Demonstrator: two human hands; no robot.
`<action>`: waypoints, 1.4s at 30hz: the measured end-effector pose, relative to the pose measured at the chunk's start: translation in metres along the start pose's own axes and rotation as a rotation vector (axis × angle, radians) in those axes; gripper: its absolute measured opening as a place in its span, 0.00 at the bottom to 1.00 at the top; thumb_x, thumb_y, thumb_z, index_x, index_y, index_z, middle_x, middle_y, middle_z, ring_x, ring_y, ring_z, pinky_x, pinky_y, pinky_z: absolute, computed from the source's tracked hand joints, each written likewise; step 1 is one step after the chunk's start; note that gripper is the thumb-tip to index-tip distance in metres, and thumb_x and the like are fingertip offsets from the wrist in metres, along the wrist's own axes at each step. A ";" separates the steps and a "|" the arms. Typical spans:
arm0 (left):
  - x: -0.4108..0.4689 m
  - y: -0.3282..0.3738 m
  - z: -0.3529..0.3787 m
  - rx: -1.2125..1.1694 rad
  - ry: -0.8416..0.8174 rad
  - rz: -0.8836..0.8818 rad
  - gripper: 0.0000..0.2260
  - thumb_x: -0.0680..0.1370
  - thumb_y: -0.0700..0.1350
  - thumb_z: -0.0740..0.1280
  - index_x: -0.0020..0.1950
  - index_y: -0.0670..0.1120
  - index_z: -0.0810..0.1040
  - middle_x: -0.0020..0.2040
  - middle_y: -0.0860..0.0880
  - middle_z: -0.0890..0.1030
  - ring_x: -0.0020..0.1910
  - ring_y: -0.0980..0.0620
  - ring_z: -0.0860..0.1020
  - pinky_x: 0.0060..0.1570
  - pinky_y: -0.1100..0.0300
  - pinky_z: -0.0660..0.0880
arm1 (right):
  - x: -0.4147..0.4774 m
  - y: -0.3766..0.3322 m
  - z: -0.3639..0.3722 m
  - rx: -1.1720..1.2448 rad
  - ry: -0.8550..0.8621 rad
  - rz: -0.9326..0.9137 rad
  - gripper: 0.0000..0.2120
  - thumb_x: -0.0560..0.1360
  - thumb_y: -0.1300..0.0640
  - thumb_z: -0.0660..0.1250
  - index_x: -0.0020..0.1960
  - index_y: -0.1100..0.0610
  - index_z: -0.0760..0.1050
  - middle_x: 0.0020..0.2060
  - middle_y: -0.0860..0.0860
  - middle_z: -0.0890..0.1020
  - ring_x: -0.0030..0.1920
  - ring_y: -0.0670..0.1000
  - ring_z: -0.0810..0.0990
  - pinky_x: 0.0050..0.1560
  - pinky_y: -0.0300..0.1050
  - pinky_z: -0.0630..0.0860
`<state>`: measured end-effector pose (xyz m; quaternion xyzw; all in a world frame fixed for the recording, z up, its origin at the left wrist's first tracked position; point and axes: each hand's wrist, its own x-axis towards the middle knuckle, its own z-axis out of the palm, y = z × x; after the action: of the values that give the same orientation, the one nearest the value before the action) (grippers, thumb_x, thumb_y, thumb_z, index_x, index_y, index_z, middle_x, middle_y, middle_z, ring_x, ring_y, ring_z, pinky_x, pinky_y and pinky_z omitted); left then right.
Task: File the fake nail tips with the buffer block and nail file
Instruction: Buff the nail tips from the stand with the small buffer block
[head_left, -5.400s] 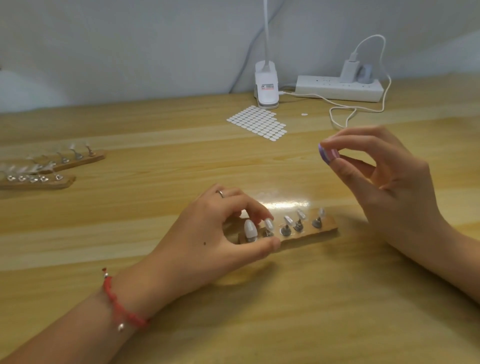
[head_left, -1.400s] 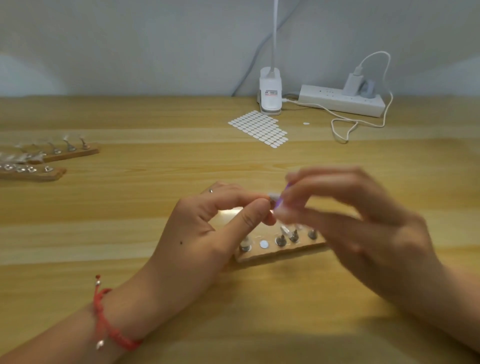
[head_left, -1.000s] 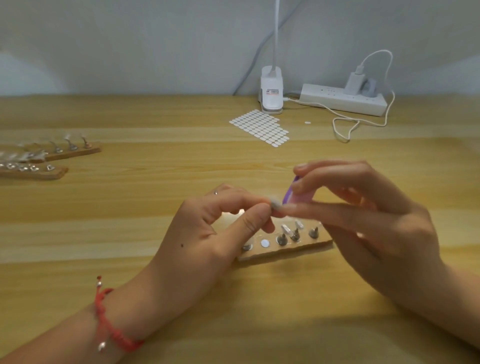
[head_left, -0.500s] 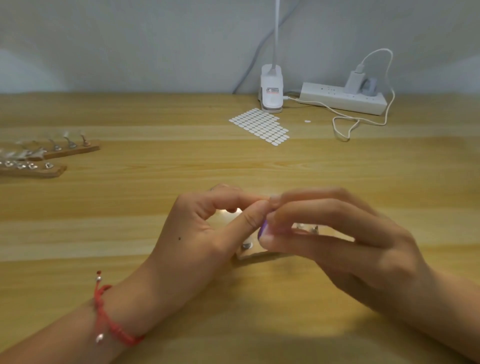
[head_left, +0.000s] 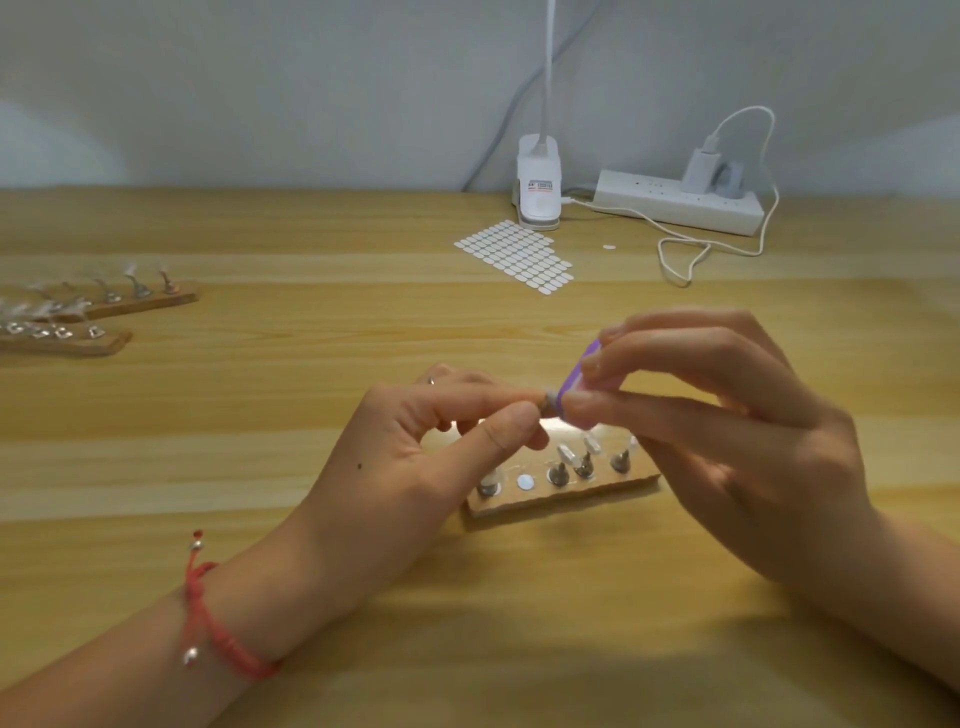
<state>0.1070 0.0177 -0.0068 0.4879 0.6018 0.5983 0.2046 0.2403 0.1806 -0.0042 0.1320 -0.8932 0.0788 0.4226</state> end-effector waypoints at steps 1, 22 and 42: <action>0.000 0.001 0.000 -0.015 -0.006 -0.007 0.09 0.71 0.55 0.65 0.43 0.58 0.86 0.39 0.57 0.83 0.47 0.47 0.76 0.50 0.55 0.69 | 0.001 0.002 -0.002 -0.013 0.005 0.000 0.16 0.71 0.74 0.71 0.56 0.62 0.80 0.52 0.54 0.79 0.57 0.54 0.77 0.60 0.47 0.74; 0.001 0.001 0.001 -0.081 -0.026 -0.090 0.10 0.73 0.49 0.65 0.44 0.51 0.87 0.38 0.47 0.80 0.44 0.48 0.76 0.50 0.63 0.70 | 0.000 -0.009 0.000 0.078 -0.055 -0.018 0.07 0.77 0.67 0.70 0.54 0.63 0.83 0.51 0.56 0.82 0.56 0.52 0.78 0.59 0.44 0.75; 0.000 0.001 0.002 -0.044 -0.032 -0.068 0.10 0.73 0.49 0.65 0.46 0.53 0.86 0.37 0.46 0.79 0.44 0.49 0.75 0.50 0.63 0.68 | 0.000 -0.013 0.005 0.146 -0.031 -0.008 0.09 0.81 0.65 0.63 0.53 0.63 0.83 0.51 0.54 0.81 0.55 0.55 0.79 0.57 0.48 0.76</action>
<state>0.1087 0.0186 -0.0058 0.4722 0.6014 0.5962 0.2448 0.2403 0.1670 -0.0072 0.1670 -0.8910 0.1402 0.3983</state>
